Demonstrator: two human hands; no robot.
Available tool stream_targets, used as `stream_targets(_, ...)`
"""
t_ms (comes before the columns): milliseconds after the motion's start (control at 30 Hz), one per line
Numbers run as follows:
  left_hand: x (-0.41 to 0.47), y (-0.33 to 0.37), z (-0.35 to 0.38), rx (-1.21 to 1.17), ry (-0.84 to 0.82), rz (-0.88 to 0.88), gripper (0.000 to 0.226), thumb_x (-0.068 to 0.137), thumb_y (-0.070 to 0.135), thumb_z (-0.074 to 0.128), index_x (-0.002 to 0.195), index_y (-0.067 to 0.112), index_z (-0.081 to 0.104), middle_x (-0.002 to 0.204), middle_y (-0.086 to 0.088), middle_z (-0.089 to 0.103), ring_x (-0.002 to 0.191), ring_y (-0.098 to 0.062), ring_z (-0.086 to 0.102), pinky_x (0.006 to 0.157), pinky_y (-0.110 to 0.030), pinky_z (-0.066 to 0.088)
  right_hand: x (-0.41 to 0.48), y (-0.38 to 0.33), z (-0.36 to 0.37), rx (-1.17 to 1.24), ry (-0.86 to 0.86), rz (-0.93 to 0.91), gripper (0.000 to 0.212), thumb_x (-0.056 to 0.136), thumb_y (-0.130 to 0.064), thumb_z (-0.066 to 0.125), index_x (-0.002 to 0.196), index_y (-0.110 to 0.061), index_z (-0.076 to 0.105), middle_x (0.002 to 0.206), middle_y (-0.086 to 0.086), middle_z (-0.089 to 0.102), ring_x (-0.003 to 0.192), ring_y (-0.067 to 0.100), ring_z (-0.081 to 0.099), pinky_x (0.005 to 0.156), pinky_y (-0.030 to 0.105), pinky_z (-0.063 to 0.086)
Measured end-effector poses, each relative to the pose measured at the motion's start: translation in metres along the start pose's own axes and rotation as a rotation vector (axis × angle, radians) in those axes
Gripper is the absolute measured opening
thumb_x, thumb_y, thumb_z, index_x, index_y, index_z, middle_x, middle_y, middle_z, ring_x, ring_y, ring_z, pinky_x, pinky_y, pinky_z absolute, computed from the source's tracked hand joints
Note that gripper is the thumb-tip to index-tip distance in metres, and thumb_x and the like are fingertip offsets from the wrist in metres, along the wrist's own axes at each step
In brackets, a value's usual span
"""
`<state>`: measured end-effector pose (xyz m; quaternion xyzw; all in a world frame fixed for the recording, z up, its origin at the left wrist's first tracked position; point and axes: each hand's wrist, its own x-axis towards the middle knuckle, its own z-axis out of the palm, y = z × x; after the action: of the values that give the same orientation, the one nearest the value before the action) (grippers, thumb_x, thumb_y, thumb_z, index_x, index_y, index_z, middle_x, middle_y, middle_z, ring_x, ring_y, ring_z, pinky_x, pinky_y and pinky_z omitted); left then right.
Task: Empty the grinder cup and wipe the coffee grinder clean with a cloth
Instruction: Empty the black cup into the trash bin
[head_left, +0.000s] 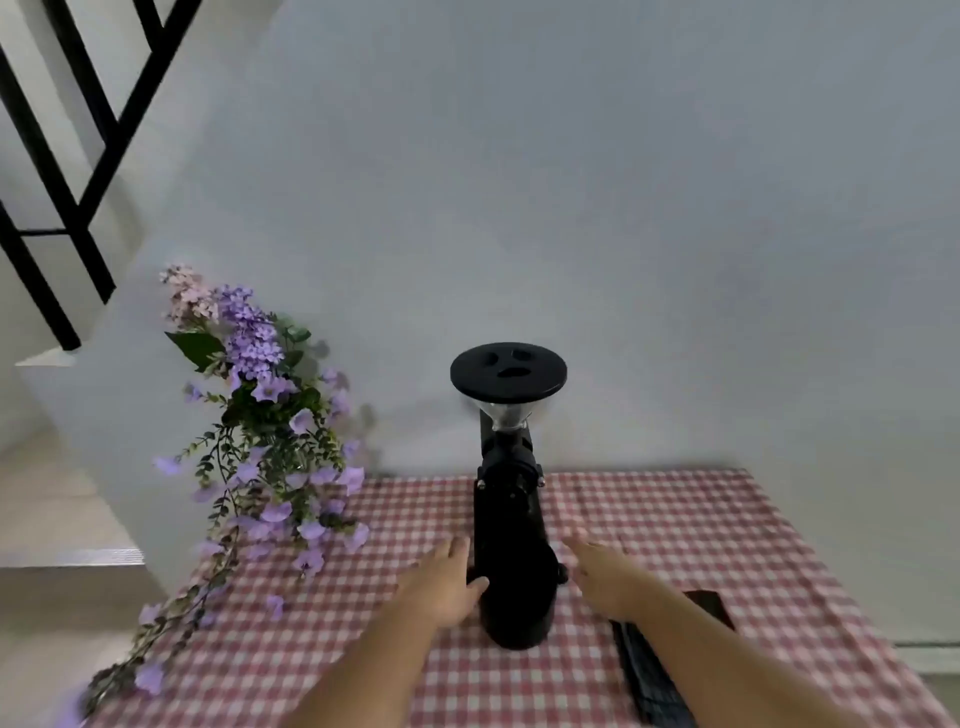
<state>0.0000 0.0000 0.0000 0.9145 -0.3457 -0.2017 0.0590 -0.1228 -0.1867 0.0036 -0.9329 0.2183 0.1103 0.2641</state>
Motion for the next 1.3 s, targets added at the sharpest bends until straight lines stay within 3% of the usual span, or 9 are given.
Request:
stream_targets(133,0.004,0.0,0.019,-0.1,-0.043,0.024,0.067,0.099,0.025,0.044,0.155,0.026,0.007,0.158,-0.005,0.028,0.136,-0.026,0.04,0.109,-0.041,0.038,0.013,0.007,0.016,0.036,-0.041,0.047,0.052,0.097,-0.014,0.036,0.147,-0.024,0.024,0.143,0.008,0.046,0.106,0.021,0.06,0.078,0.026,0.05)
stream_targets(267,0.008,0.001,0.025,-0.242,0.057,0.051,0.051,0.099,0.021,0.043,0.148,0.027,0.03,0.138,-0.003,0.052,0.117,-0.02,0.056,0.096,-0.034,0.048,0.024,0.008,0.032,0.204,0.03,0.121,0.044,0.098,-0.012,0.035,0.14,-0.024,0.037,0.116,0.005,0.059,0.064,0.007,0.053,0.05,0.018,0.041)
stream_targets(467,0.021,-0.006,0.037,-0.363,0.13,0.012,0.037,0.097,0.019,0.049,0.134,0.025,0.048,0.129,0.001,0.058,0.113,-0.017,0.057,0.096,-0.036,0.051,0.032,0.009,0.051,0.384,0.166,0.233,0.033,0.095,-0.005,0.039,0.124,-0.019,0.048,0.112,0.007,0.062,0.083,0.023,0.066,0.066,0.037,0.057)
stream_targets(667,0.027,-0.008,0.046,-0.462,0.217,0.032,0.037,0.096,0.011,0.053,0.131,0.022,0.056,0.122,0.004,0.064,0.108,-0.012,0.061,0.095,-0.032,0.053,0.014,0.009,0.063,0.569,0.274,0.278,0.032,0.095,-0.002,0.042,0.124,-0.012,0.049,0.118,0.009,0.062,0.097,0.024,0.062,0.067,0.03,0.05)
stream_targets(800,0.03,0.02,0.047,-0.458,0.173,0.16,0.038,0.096,0.009,0.054,0.133,0.018,0.055,0.129,0.001,0.059,0.117,-0.015,0.056,0.097,-0.024,0.045,-0.019,0.029,0.058,0.679,0.407,0.347,0.021,0.097,-0.005,0.043,0.11,-0.015,0.056,0.105,0.001,0.063,0.095,0.017,0.06,0.075,0.026,0.049)
stream_targets(900,0.026,0.069,0.048,-0.466,0.122,0.281,0.038,0.096,0.008,0.054,0.133,0.014,0.055,0.127,-0.002,0.061,0.113,-0.018,0.058,0.094,-0.025,0.046,-0.058,0.06,0.048,0.749,0.512,0.412,0.019,0.097,-0.004,0.043,0.109,-0.012,0.055,0.094,-0.001,0.059,0.081,0.01,0.056,0.065,0.017,0.043)
stream_targets(1000,0.012,0.129,0.053,-0.442,0.072,0.403,0.036,0.096,0.007,0.054,0.132,0.014,0.056,0.119,-0.003,0.065,0.104,-0.018,0.062,0.085,-0.026,0.048,-0.108,0.099,0.039,0.751,0.633,0.478,0.022,0.096,-0.006,0.045,0.114,-0.011,0.055,0.097,0.003,0.06,0.081,0.014,0.058,0.069,0.022,0.045)
stream_targets(1100,-0.012,0.2,0.064,-0.397,0.023,0.585,0.031,0.096,0.008,0.054,0.125,0.014,0.059,0.117,-0.002,0.066,0.108,-0.019,0.061,0.089,-0.027,0.047,-0.178,0.136,0.027,0.809,0.735,0.531,0.017,0.095,-0.003,0.045,0.106,-0.013,0.055,0.089,0.004,0.062,0.064,0.008,0.052,0.059,0.019,0.041)
stream_targets(1300,-0.085,0.347,0.12,-0.372,-0.13,0.849,0.022,0.095,0.01,0.055,0.114,0.015,0.062,0.096,0.005,0.065,0.086,-0.011,0.06,0.067,-0.017,0.045,-0.333,0.23,0.027,0.868,0.966,0.727,0.03,0.094,-0.001,0.043,0.091,-0.029,0.053,0.084,-0.005,0.058,0.072,0.012,0.053,0.063,0.021,0.042)
